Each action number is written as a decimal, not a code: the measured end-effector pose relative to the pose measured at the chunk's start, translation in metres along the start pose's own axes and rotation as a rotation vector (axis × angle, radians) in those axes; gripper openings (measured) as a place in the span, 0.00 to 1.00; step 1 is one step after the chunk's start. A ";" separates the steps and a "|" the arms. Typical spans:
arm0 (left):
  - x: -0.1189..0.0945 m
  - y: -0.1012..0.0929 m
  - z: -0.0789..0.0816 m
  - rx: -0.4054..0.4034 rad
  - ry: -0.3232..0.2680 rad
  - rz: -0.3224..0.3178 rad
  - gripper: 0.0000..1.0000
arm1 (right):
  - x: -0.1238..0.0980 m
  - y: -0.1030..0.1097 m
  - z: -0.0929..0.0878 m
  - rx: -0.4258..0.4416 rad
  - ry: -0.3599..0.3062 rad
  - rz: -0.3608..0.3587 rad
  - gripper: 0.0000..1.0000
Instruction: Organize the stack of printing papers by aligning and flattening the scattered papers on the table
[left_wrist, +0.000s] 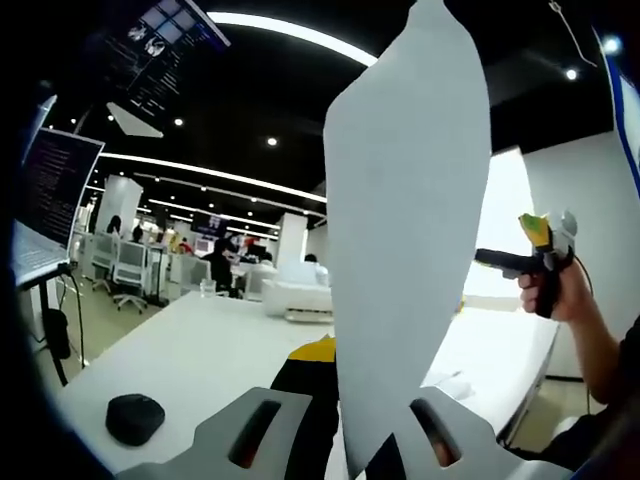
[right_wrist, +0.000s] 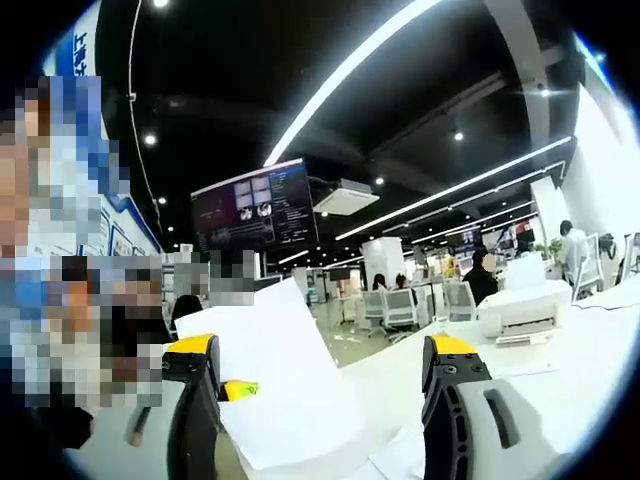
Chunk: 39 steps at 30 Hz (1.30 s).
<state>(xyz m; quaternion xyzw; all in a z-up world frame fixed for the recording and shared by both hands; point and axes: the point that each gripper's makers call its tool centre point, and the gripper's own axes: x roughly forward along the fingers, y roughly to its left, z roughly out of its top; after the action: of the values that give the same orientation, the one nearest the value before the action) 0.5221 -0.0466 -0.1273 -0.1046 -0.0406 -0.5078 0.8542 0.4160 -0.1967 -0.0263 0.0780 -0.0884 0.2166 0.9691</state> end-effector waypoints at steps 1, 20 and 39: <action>0.000 -0.001 0.001 0.000 -0.001 -0.002 0.05 | 0.000 0.002 0.000 0.000 -0.002 0.004 0.78; 0.005 -0.006 0.001 -0.023 -0.017 -0.026 0.05 | 0.000 -0.001 -0.001 0.020 -0.004 0.007 0.78; 0.006 0.004 -0.001 -0.067 -0.049 0.000 0.06 | -0.010 -0.017 -0.003 0.027 -0.005 -0.046 0.79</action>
<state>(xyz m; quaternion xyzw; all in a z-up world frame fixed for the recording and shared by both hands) 0.5283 -0.0503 -0.1278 -0.1456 -0.0443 -0.5063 0.8488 0.4146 -0.2153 -0.0330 0.0935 -0.0862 0.1950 0.9725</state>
